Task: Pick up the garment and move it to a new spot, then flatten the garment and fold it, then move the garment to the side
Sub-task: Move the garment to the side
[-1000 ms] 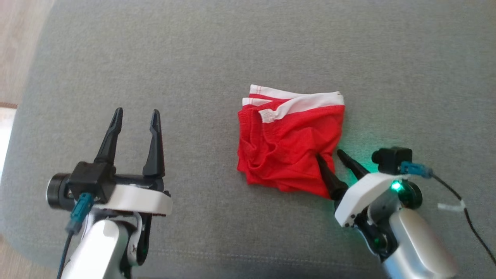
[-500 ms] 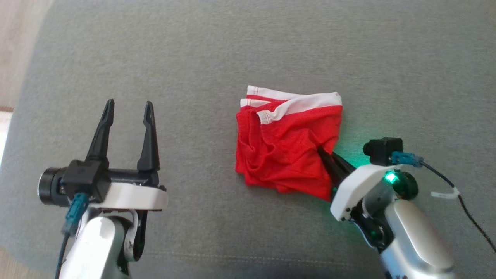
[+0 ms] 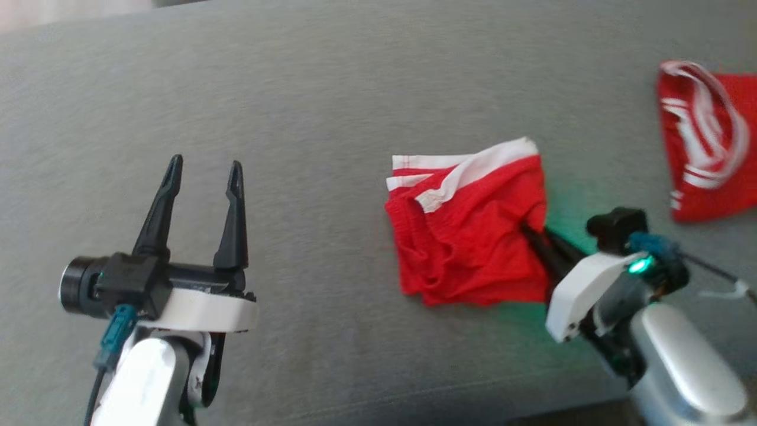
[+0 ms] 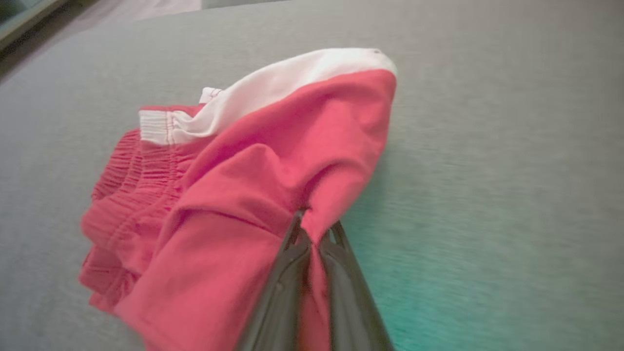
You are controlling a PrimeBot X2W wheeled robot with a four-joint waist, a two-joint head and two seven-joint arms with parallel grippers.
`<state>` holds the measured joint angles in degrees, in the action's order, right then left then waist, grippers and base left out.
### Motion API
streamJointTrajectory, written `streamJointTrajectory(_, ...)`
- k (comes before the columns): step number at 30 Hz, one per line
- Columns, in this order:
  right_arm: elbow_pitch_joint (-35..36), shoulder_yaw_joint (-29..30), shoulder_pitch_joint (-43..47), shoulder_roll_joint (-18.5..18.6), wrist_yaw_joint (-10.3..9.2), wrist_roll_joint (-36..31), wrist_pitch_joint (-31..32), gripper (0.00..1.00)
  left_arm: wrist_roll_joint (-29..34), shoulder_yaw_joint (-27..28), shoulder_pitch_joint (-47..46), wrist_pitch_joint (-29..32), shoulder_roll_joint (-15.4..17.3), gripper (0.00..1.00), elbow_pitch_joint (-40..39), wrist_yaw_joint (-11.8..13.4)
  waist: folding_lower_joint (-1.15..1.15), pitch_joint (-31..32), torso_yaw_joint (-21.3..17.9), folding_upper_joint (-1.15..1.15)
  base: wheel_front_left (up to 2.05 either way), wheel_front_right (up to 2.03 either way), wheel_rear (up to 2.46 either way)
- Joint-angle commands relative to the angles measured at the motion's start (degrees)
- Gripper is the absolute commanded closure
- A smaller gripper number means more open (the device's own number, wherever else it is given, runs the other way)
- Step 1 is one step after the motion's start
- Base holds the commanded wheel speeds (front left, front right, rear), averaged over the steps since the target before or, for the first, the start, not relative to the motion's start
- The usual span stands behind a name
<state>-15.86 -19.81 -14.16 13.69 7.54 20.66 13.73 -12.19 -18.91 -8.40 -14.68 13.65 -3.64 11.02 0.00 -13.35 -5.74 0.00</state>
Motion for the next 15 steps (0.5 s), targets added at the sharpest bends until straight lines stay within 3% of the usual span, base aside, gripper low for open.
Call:
streamJointTrajectory(1, 2.2, -0.5, -2.4, 1.4, -0.05, -0.1, -0.2, 1.00, 0.5, 2.1, -2.0, -0.3, 0.9, 0.00, -2.1, -0.2, 0.00, -0.5, -3.7, 0.00, 0.00, 0.00, 0.00)
streamJointTrajectory(7, 2.7, 2.2, -8.4, 7.6, -0.05, 0.6, -1.2, 1.00, 1.1, 1.1, -4.6, -0.3, 1.0, 0.00, -2.8, -1.2, 0.00, -3.1, -7.7, 0.00, 0.00, 0.00, 0.00)
streamJointTrajectory(15, 3.0, 13.4, -13.4, 16.0, -0.05, -0.7, -0.9, 1.00, 2.1, -0.4, -8.9, 0.0, 1.1, 0.00, -3.8, -2.3, 0.00, -7.8, -9.2, 0.00, 0.00, 0.00, 0.00)
